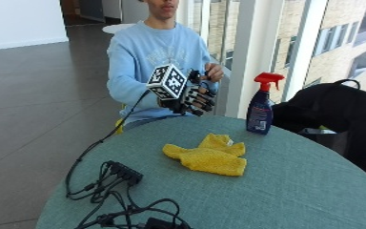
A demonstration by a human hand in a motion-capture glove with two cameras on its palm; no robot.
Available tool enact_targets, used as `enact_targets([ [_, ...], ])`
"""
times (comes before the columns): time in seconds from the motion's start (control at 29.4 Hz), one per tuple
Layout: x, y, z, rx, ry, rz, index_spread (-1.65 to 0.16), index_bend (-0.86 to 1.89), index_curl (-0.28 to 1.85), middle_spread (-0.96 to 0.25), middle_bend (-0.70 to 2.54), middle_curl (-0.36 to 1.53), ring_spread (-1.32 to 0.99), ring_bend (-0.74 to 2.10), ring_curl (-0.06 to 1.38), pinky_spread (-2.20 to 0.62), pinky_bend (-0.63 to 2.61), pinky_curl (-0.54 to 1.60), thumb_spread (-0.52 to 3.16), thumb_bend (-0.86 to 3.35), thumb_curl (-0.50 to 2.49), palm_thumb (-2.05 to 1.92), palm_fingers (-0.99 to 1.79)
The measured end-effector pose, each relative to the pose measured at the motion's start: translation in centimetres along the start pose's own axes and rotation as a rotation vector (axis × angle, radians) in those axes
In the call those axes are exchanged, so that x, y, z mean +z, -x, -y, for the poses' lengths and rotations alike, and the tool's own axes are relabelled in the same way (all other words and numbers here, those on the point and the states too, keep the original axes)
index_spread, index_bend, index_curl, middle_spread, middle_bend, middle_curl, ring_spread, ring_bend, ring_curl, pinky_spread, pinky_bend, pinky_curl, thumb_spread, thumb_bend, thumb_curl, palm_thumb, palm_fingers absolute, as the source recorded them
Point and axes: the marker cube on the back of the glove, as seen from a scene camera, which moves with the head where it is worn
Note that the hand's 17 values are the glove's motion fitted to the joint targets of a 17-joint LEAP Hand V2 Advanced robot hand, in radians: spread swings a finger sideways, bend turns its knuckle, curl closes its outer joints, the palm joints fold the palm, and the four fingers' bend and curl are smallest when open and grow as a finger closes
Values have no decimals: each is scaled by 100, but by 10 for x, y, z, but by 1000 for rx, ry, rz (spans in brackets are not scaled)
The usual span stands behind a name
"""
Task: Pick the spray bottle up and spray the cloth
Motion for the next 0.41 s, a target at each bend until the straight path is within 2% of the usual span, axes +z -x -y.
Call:
enact_targets([
  [0.2, -38, -38, -65, 40, -6, -82, -31, 12, 28, -10, 42, 46, -6, 37, 37, 18, 16, 31, 104, -3, 44, 80, 80],
  [0.41, -50, -54, -93, 48, 8, -179, -32, 12, 28, -9, 43, 46, -6, 37, 37, 19, 16, 30, 104, -2, 44, 80, 81],
])
